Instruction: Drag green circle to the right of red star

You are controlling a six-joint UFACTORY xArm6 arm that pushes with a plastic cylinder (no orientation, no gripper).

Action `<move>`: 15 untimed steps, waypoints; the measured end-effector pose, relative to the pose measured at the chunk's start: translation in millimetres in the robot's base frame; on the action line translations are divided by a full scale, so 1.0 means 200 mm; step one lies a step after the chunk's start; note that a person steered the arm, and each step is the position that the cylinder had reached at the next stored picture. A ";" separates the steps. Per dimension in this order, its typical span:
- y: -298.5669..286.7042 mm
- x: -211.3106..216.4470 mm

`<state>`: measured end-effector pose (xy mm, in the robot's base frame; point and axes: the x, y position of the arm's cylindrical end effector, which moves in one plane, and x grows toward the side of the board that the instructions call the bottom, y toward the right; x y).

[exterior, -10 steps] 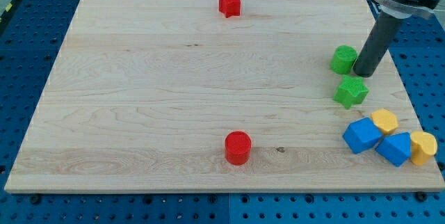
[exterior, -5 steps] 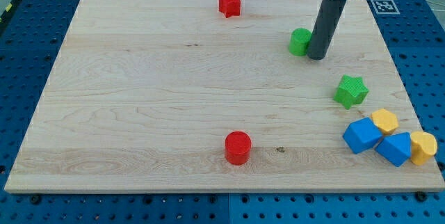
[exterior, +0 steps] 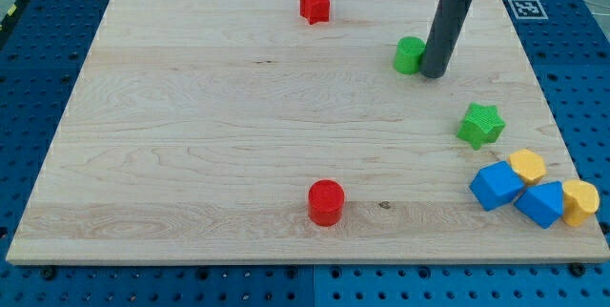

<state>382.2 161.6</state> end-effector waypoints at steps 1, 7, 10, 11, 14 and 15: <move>0.00 0.00; -0.11 -0.09; -0.17 -0.16; -0.26 -0.16; -0.42 -0.24; -0.47 -0.29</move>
<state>324.1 68.5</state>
